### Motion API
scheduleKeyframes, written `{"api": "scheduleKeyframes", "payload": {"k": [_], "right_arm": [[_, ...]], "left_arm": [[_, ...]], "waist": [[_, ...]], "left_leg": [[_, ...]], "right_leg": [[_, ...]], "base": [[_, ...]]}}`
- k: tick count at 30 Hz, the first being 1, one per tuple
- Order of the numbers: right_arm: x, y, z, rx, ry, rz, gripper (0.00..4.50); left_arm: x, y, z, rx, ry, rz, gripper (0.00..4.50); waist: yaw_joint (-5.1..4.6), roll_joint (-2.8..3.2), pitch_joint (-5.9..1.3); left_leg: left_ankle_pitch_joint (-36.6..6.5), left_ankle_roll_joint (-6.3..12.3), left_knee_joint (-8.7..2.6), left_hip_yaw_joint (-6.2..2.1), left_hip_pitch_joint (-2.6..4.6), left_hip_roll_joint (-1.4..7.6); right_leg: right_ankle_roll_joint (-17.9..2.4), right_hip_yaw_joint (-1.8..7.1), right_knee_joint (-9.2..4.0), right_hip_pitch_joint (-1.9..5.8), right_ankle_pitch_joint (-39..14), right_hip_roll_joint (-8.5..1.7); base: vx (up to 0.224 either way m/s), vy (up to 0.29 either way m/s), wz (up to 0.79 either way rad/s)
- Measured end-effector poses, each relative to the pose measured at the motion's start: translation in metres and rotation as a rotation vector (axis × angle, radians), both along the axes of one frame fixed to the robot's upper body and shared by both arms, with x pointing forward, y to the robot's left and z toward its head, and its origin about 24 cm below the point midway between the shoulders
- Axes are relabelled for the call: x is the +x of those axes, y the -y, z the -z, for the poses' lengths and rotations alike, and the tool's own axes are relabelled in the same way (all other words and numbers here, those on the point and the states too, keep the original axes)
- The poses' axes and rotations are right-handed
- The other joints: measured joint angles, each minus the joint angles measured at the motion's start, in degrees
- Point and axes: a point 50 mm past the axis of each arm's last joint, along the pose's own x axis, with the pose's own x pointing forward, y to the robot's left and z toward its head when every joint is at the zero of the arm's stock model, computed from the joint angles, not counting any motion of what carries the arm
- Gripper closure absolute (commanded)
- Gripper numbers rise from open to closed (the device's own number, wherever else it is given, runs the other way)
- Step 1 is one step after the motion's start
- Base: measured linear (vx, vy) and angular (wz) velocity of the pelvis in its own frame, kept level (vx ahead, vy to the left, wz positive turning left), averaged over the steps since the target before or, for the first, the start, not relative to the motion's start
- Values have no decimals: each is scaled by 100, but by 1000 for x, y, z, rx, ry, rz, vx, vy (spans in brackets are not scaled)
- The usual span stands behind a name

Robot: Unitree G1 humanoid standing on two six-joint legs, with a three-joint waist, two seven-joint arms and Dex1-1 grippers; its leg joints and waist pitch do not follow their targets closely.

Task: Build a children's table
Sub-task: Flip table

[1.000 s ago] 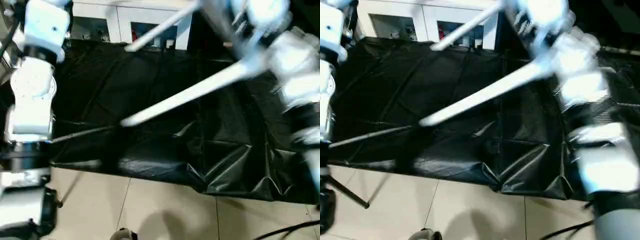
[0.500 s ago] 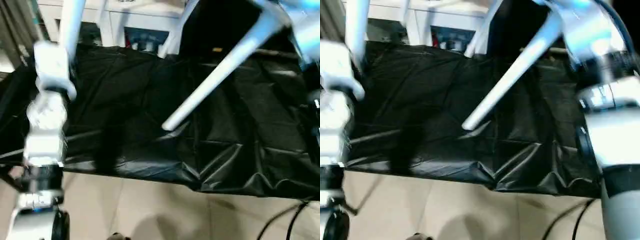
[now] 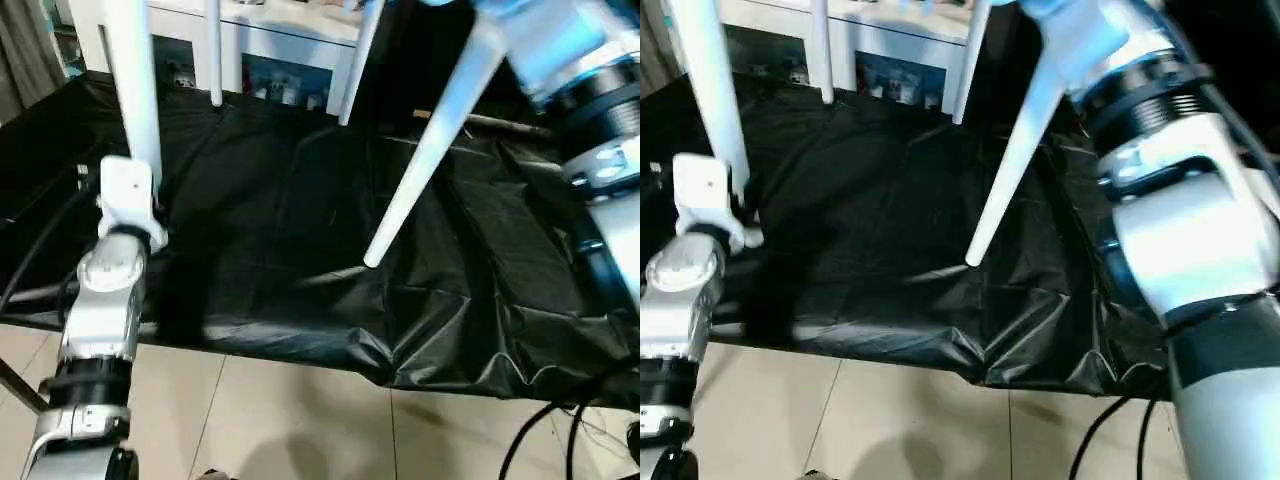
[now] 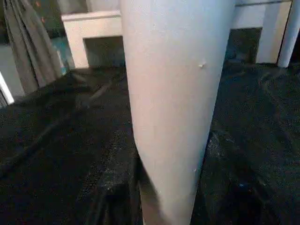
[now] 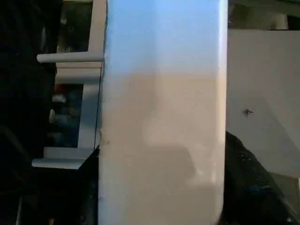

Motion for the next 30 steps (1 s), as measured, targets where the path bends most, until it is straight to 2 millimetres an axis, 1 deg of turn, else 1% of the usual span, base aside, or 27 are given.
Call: {"api": "scheduleKeyframes", "payload": {"k": [1, 2, 3, 4, 5, 6, 7, 8, 9, 10, 11, 13, 15, 16, 18, 19, 21, 23, 24, 25, 27, 30], "right_arm": [[0, -1, 0, -2, -6, -4, 192], [0, -1, 1, -7, -17, -13, 192], [-1, -2, 1, 4, -25, -34, 176], [-3, -3, 2, 15, -42, -65, 163], [-4, -3, 1, 22, -54, -85, 163], [-5, -4, 1, 20, -59, -101, 152], [-6, -4, 2, 18, -61, -115, 137], [-7, -4, 4, 27, -62, -123, 129], [-7, -4, 4, 31, -60, -133, 117], [-8, -6, 4, 31, -57, -144, 117], [-9, -7, 4, 29, -53, -153, 103], [-10, -8, 4, 31, -45, -162, 83], [-11, -8, 7, 35, -14, -187, 73], [-12, -8, 9, 39, 11, -206, 70], [-15, -9, 9, 47, 46, -238, 69], [-18, -9, 9, 67, 64, -284, 69], [-26, -12, 12, 142, 76, -395, 69], [-35, -18, 15, 178, 88, -490, 69], [-38, -19, 18, 186, 93, -524, 69], [-42, -21, 23, 203, 99, -574, 69], [-49, -24, 29, 242, 106, -646, 69], [-58, -22, 31, 292, 156, -712, 69]], "left_arm": [[-1, -1, 0, -1, 0, 5, 293], [-1, -2, 0, -1, 0, 7, 293], [-1, -4, 0, -1, 0, 5, 293], [-1, -6, 0, 1, -3, 7, 293], [-2, -7, 0, -3, -6, 11, 293], [-2, -7, 1, -5, -9, 11, 293], [-2, -9, 1, -1, -12, 9, 237], [-2, -9, 1, 1, -13, 9, 223], [-3, -11, 1, 15, -20, 6, 223], [-4, -12, 3, 32, -35, 6, 223], [-4, -12, 5, 37, -43, 5, 217], [-5, -13, 6, 49, -51, 4, 184], [-5, -14, 8, 51, -60, 4, 182], [-5, -14, 9, 52, -65, 2, 177], [-5, -15, 9, 57, -67, -1, 144], [-5, -16, 9, 60, -67, -4, 136], [-5, -17, 8, 65, -65, -12, 137], [-6, -18, 7, 69, -62, -18, 129], [-6, -18, 7, 69, -60, -18, 108], [-6, -18, 7, 68, -58, -16, 98], [-6, -18, 8, 69, -58, -14, 93], [-7, -18, 10, 69, -58, -15, 56]], "waist": [[-3, -11, -7], [-7, -16, -11], [-14, -16, -11], [-23, -9, -10], [-31, 0, -10], [-41, 9, -9], [-53, 15, -9], [-56, 17, -9], [-57, 27, -5], [-59, 48, -1], [-62, 60, 0], [-63, 67, 4], [-59, 81, 13], [-59, 94, 22], [-66, 106, 29], [-70, 110, 32], [-79, 116, 36], [-107, 146, 56], [-109, 147, 57], [-107, 146, 57], [-105, 152, 60], [-93, 153, 61]], "left_leg": [[0, 0, 0, -3, 1, 0], [0, -1, -1, -8, 2, 0], [0, -1, -1, -14, 3, 1], [0, -1, -1, -19, 4, 0], [0, -1, -1, -22, 5, 0], [0, -1, -1, -23, 8, 0], [0, -2, -1, -29, 11, 1], [0, -3, -1, -37, 12, 1], [0, -4, -2, -44, 12, 2], [1, -5, -2, -50, 10, 2], [1, -5, -2, -51, 9, 2], [2, -8, -2, -51, 6, 2], [3, -9, -2, -53, 4, 4], [3, -10, -2, -53, -1, 4], [4, -11, -2, -53, -2, 3], [4, -11, -2, -53, -2, 4], [4, -11, -4, -53, -3, 8], [4, -11, -4, -52, -7, 8], [4, -11, -5, -52, -9, 14], [6, -14, -4, -52, -10, 25], [6, -14, -4, -48, -12, 32], [6, -15, -3, -43, -11, 35]], "right_leg": [[0, 0, 1, 0, 0, 1], [0, 0, 1, 2, 0, 4], [0, 0, 2, 1, 0, 8], [1, 0, 3, 0, 0, 10], [0, 0, 4, 0, 0, 11], [0, 1, 10, -1, 1, 12], [-1, 1, 16, -2, 1, 16], [-3, 0, 18, -2, 3, 21], [-5, 1, 21, -3, 4, 26], [-9, 2, 22, -4, 6, 31], [-10, 3, 26, -2, 7, 31], [-12, 7, 41, 2, 8, 32], [-13, 9, 44, 2, 9, 38], [-14, 12, 44, 2, 10, 39], [-16, 14, 42, -1, 10, 41], [-16, 15, 40, -2, 10, 43], [-16, 21, 33, -4, 9, 51], [-17, 30, 38, -13, 9, 55], [-19, 28, 37, -15, 7, 61], [-23, 24, 36, -15, 5, 69], [-24, 22, 37, -17, 4, 73], [-25, 21, 37, -16, 4, 73]], "base": [[0, 0, 0], [0, 0, 0], [0, 0, 0], [0, 0, 0], [0, 0, 0], [0, 0, 0], [0, 0, 0], [0, 0, 0], [0, 0, 0], [0, 0, 0], [0, 0, 0], [0, 0, 0], [0, 0, 0], [0, 0, 0], [0, 0, 0], [0, 0, 0], [0, 0, 0], [0, 0, 0], [0, 0, 0], [0, 0, 0], [0, 0, 0], [0, 0, 0]]}}
